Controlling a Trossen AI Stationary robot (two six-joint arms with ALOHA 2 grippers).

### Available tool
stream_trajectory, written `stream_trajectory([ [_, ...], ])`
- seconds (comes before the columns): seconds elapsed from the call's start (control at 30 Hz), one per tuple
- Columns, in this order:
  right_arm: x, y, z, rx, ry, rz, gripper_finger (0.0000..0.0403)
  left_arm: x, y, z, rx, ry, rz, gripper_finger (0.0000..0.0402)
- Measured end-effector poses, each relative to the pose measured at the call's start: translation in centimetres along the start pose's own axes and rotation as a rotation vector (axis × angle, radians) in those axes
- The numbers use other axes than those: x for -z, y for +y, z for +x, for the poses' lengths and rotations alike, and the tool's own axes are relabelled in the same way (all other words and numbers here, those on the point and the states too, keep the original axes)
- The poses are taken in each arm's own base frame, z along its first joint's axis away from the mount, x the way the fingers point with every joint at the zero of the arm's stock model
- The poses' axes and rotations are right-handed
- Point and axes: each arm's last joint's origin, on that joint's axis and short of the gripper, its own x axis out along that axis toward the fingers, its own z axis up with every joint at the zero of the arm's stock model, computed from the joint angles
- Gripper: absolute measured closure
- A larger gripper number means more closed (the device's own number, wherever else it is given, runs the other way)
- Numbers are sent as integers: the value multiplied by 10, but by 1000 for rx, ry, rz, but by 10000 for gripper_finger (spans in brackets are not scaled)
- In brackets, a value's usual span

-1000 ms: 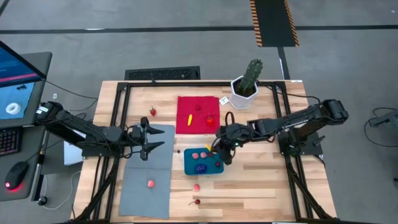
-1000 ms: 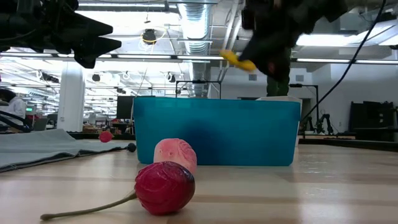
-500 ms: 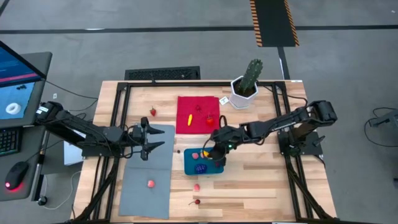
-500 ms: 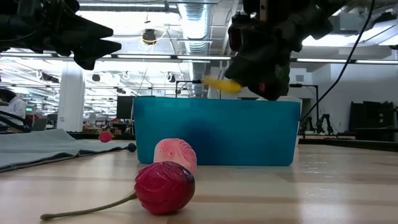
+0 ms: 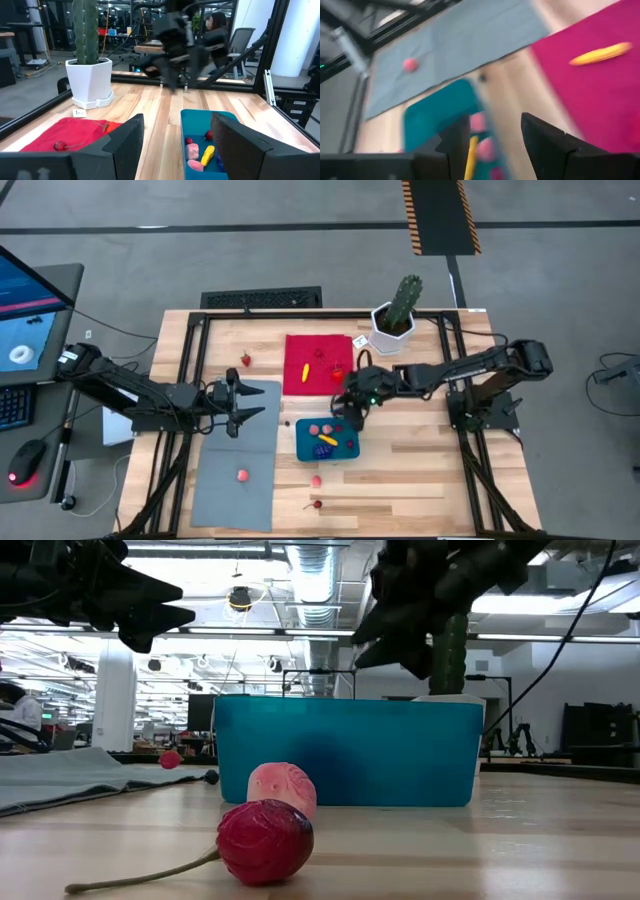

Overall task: Pick and placing Produce into tupperware
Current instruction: Put the strawberry into the blue bin

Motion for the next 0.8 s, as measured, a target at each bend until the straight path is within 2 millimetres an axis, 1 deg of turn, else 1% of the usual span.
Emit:
stream_trajectory([
  [0.13,-9,-25,-4,106,-32,28,208,0,0,0,-1,-2,2,182],
  [0.27,-12,-51,-9,266,-45,143,220,-1,0,0,-4,-8,-3,182],
  [0.37,-17,-66,-13,295,-66,197,229,-2,0,0,-11,-23,-16,182],
  [0.43,-21,-74,-15,278,-86,261,235,-4,0,0,-21,-45,-33,182],
  [0.57,-25,-86,-19,263,-97,322,247,-9,0,0,-22,-87,-68,182],
  [0.67,-26,-90,-21,273,-109,362,256,-13,1,-1,-27,-134,-79,182],
  [0.8,-29,-92,-19,266,-134,372,269,-17,2,-2,-62,-174,-84,182],
])
